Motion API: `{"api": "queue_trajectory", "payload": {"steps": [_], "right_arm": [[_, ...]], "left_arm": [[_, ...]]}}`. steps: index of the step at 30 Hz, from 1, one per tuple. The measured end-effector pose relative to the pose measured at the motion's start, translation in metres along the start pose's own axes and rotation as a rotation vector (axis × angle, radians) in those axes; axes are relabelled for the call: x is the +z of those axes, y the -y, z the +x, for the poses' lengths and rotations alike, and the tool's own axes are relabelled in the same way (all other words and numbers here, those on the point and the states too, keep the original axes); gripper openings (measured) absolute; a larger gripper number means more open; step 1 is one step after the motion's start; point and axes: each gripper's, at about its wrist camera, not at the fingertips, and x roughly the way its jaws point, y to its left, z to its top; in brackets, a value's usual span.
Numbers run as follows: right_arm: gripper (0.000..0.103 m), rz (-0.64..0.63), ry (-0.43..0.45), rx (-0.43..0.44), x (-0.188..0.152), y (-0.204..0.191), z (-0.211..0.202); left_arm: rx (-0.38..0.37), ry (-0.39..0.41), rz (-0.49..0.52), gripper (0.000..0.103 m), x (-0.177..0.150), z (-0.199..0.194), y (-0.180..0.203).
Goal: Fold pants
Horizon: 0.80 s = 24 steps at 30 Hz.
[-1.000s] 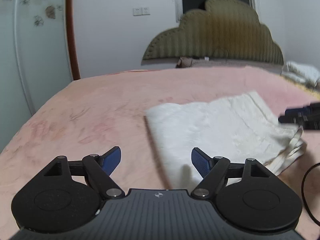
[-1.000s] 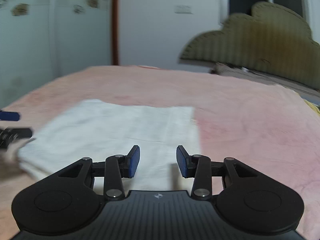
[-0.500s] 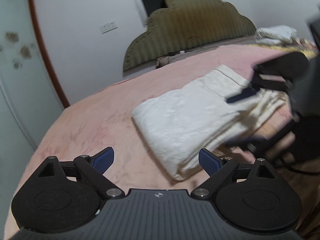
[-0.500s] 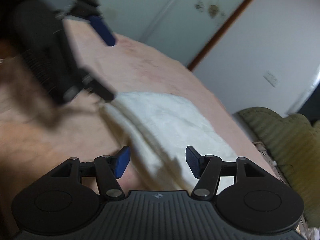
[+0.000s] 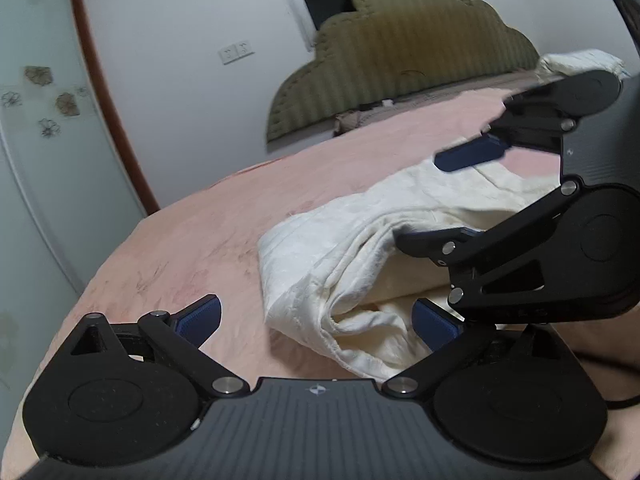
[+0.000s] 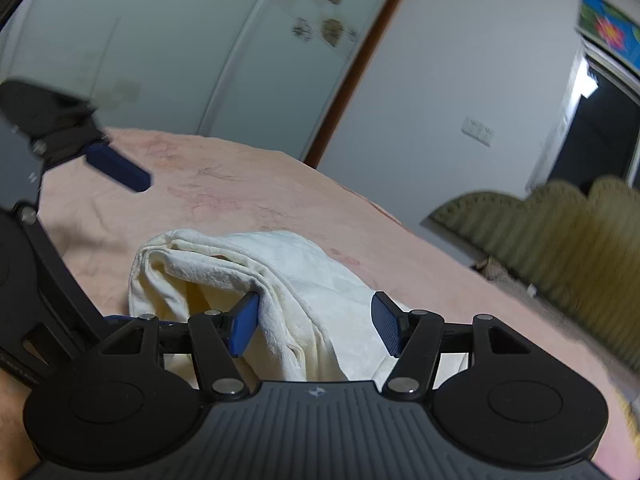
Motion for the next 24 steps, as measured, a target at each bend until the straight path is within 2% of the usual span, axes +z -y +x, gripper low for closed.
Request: {"api": "queue_trajectory", "payload": {"steps": [4,8,9,10,12,17,20,24], "right_arm": [[0.061,0.077,-0.003,0.016,0.000,0.011,0.001],[0.061,0.133,-0.023,0.052,-0.001,0.019,0.007],[0.066,0.171,-0.025,0.078,0.000,0.025,0.008],[0.067,0.208,-0.025,0.096,0.000,0.030,0.009],[0.067,0.236,-0.037,0.104,0.001,0.033,0.010],[0.068,0.239,-0.027,0.094,-0.001,0.029,0.008],[0.068,0.230,-0.027,0.091,-0.002,0.026,0.005],[0.072,0.187,-0.030,0.111,-0.002,0.018,0.000]], "left_arm": [[0.050,0.023,0.003,0.103,0.004,-0.002,0.003],[0.060,-0.022,0.001,0.102,0.009,0.004,0.000],[0.071,-0.032,0.007,0.102,0.010,0.006,0.001],[0.076,-0.042,0.003,0.102,0.011,0.008,0.001],[0.068,-0.067,-0.043,0.102,0.016,0.011,-0.002],[0.063,-0.187,-0.156,0.103,0.018,0.019,-0.012],[0.095,-0.267,-0.252,0.101,0.010,0.017,-0.032],[0.006,-0.352,-0.414,0.100,-0.012,0.008,-0.067]]}}
